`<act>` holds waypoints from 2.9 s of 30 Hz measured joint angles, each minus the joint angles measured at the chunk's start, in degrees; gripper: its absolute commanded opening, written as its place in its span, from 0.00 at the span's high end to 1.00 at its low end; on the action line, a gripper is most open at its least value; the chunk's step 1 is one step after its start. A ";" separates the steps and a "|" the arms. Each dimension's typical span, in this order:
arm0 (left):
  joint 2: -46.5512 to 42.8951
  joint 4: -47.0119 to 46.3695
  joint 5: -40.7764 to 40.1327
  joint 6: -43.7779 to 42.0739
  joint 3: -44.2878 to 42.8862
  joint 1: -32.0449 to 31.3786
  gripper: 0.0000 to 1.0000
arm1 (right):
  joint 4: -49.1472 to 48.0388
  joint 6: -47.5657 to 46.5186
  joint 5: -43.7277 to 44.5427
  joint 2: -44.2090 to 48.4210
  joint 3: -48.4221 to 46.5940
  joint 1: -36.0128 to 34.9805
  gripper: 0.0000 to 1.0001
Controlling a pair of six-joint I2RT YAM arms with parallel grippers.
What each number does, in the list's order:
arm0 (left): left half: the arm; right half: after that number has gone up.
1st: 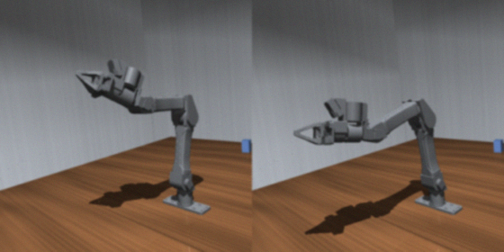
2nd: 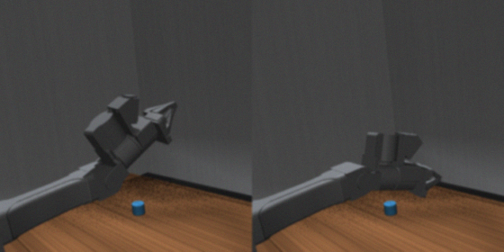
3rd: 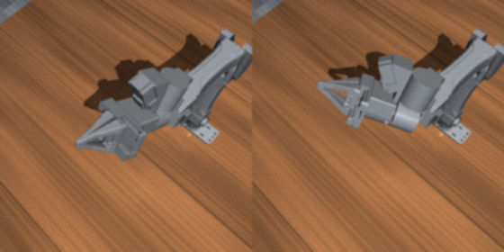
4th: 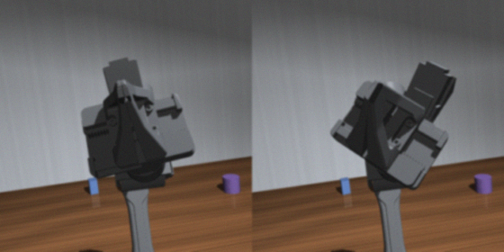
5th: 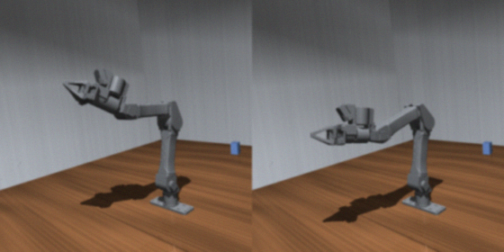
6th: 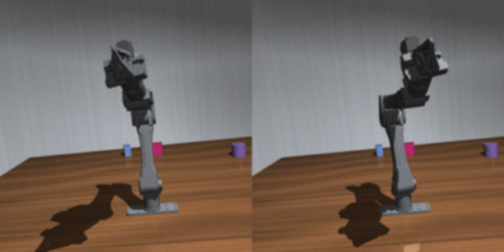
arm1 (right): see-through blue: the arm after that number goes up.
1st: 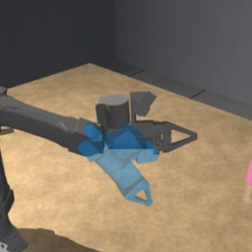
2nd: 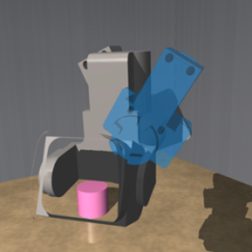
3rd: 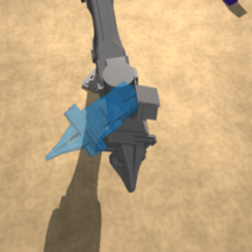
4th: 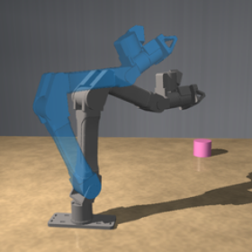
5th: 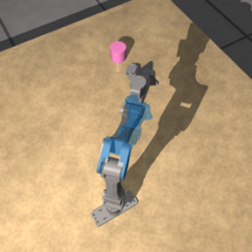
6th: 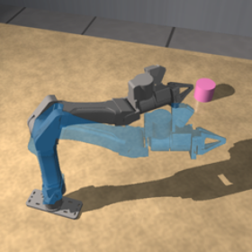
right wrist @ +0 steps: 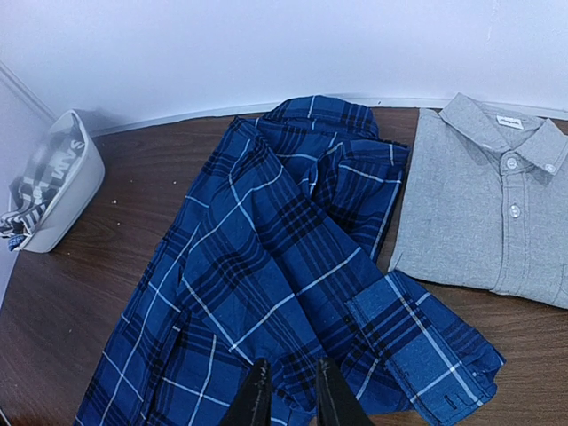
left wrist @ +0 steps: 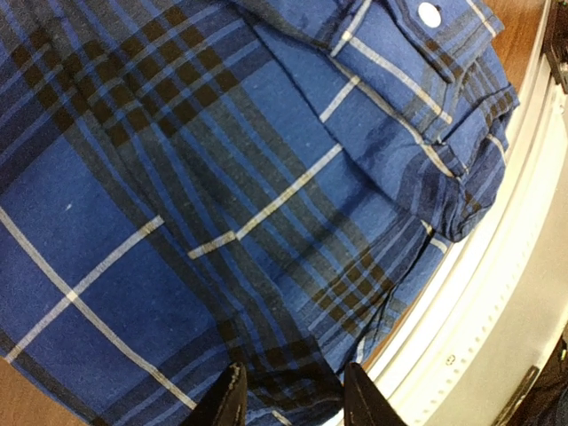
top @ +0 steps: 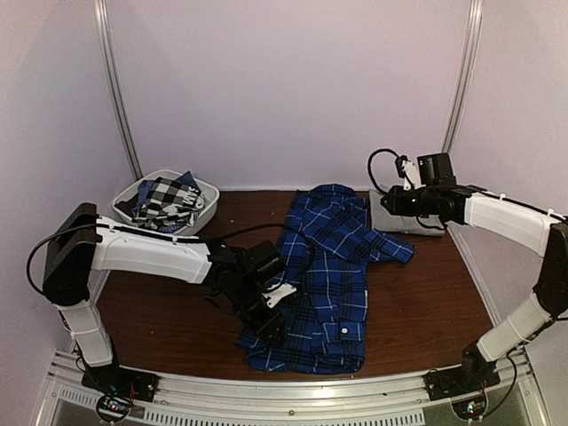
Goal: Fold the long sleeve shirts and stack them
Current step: Smooth out the rectangle-folded shirt at the center of the board, then pick up the sleeve from the rectangle-folded shirt.
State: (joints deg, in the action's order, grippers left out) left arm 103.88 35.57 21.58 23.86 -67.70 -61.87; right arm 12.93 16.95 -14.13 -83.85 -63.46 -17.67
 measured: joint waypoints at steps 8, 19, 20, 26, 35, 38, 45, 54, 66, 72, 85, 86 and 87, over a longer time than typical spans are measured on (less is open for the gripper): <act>0.83 2.21 -2.75 -0.37 -2.21 -1.27 1.00 | -0.72 0.20 0.00 0.59 1.27 -0.07 0.81; 0.46 2.23 -0.83 -1.92 -3.34 -1.68 1.00 | -1.31 0.87 -0.02 0.61 2.58 -0.11 0.81; 0.26 2.16 -0.13 -2.16 -3.32 -1.70 1.00 | -1.36 1.03 -0.02 0.61 2.82 -0.11 0.81; -1.60 -0.26 4.46 -3.21 -2.19 -1.73 1.00 | -1.88 1.33 0.02 0.59 3.91 -0.37 0.82; 1.09 -2.93 6.58 -4.09 0.20 -1.73 1.00 | -2.03 2.49 3.63 0.59 7.63 -0.37 0.77; 3.76 -3.98 6.82 -4.42 0.26 -1.73 0.98 | -2.03 3.08 5.07 0.33 8.00 -0.37 0.74; 6.69 -4.46 7.21 -5.73 0.24 -1.20 0.71 | -1.92 4.31 8.70 -3.91 7.63 -0.35 0.64; 2.25 -4.07 7.85 -6.54 -0.74 1.53 0.42 | -1.70 4.48 11.43 -4.87 9.44 4.15 0.50; -3.30 -4.17 6.45 -5.29 -5.29 6.49 0.41 | -8.90 8.41 0.85 -7.65 17.27 13.31 0.55; -3.37 -4.26 4.48 -3.76 -5.29 9.18 0.42 | -12.90 10.25 -3.08 -12.61 17.29 14.29 0.58; -3.39 -5.55 2.54 -1.55 -5.86 9.70 0.43 | -14.05 10.47 -2.60 -14.56 16.83 15.13 0.51; -3.39 -5.57 2.47 -1.44 -5.86 9.75 0.43 | -13.97 10.47 -2.32 -14.56 16.85 15.21 0.51; -3.39 -5.57 2.43 -1.40 -5.86 9.75 0.43 | -13.92 10.32 -2.03 -14.56 16.83 15.37 0.51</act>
State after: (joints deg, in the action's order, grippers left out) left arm 100.49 30.00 24.01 22.46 -73.56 -52.12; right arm -0.99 27.27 -16.16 -98.41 -46.63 -2.31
